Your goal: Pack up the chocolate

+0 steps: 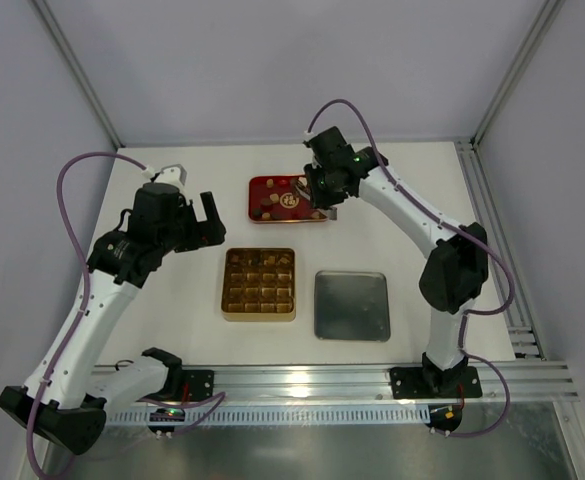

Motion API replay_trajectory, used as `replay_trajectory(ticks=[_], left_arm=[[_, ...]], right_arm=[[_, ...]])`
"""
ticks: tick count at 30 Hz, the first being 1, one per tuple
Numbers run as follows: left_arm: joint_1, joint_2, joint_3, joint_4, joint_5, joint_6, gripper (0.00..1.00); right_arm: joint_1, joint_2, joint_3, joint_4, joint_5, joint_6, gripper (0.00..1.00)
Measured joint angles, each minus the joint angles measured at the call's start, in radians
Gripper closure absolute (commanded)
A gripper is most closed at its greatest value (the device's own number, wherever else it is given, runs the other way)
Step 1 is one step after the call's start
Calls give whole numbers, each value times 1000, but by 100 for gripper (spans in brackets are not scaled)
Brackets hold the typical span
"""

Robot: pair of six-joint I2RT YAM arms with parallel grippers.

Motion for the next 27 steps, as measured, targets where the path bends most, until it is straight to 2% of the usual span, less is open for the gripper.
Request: replay_trajectory(ticks=[9, 22, 27], left_arm=[[0, 0, 7, 0, -7, 0, 0], [0, 0, 13, 0, -10, -1, 0], [0, -1, 13, 0, -16, -1, 0]], right_arm=[[74, -194, -158, 35, -12, 10, 71], [371, -314, -268, 57, -15, 68, 71], [434, -318, -314, 65, -19, 84, 72]])
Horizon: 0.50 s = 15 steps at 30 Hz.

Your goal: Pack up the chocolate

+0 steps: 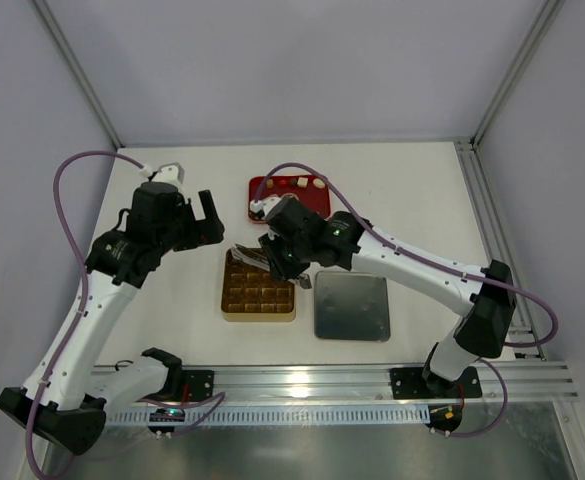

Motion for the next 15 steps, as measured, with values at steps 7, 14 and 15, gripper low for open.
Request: replay_trajectory(ticks=[7, 14, 15], left_arm=[[0, -3, 0, 0, -3, 0, 0], [0, -3, 0, 0, -8, 0, 0], [0, -3, 0, 0, -8, 0, 0]], right_arm=[[38, 2, -26, 6, -5, 8, 71], [56, 12, -36, 24, -9, 14, 71], [58, 14, -39, 26, -10, 14, 71]])
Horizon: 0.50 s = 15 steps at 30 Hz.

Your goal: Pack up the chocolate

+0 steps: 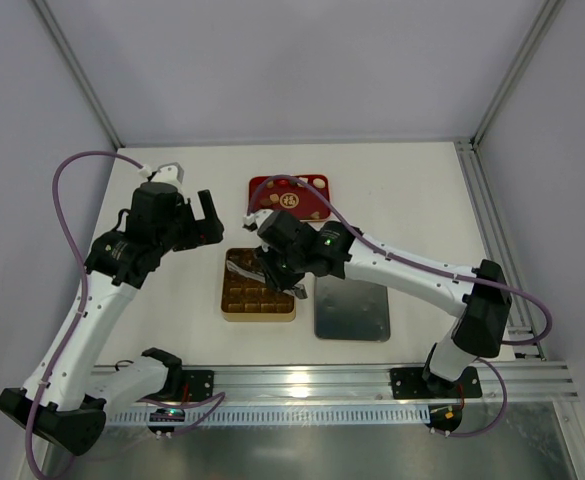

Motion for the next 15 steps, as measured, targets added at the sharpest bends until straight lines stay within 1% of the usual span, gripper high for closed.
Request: replay_trajectory(ticks=[6, 7, 8, 10, 12, 15], left_arm=[[0, 0, 0, 0, 0, 0, 0], [0, 0, 0, 0, 0, 0, 0], [0, 0, 0, 0, 0, 0, 0], [0, 0, 0, 0, 0, 0, 0], [0, 0, 0, 0, 0, 0, 0], [0, 0, 0, 0, 0, 0, 0]], right_arm=[[6, 8, -17, 5, -1, 3, 70], [6, 10, -17, 5, -1, 3, 69], [6, 11, -17, 7, -1, 3, 65], [6, 13, -17, 8, -1, 4, 64], [6, 13, -17, 10, -1, 5, 61], [7, 14, -17, 10, -1, 4, 60]])
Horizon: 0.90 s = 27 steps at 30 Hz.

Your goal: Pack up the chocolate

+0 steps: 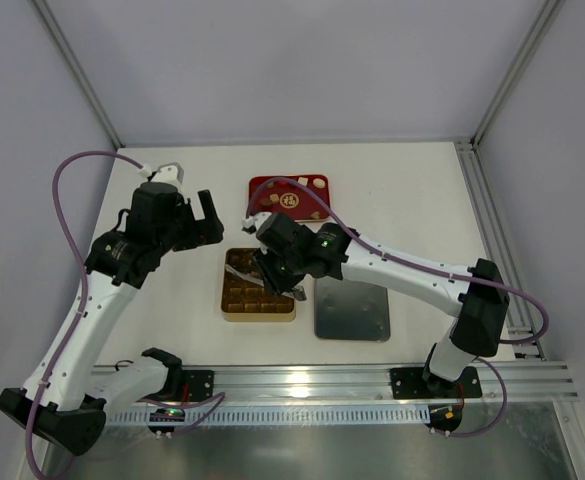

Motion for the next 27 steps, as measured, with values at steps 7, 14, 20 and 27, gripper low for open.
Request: replay_trajectory(ticks=[7, 14, 20, 27], left_arm=[[0, 0, 0, 0, 0, 0, 0], [0, 0, 0, 0, 0, 1, 0], [0, 0, 0, -3, 0, 1, 0], [0, 0, 2, -6, 0, 1, 0]], right_arm=[[3, 4, 2, -1, 8, -2, 59], [-121, 4, 60, -25, 11, -42, 60], [-365, 21, 143, -21, 20, -77, 59], [-536, 234, 280, -16, 41, -92, 60]])
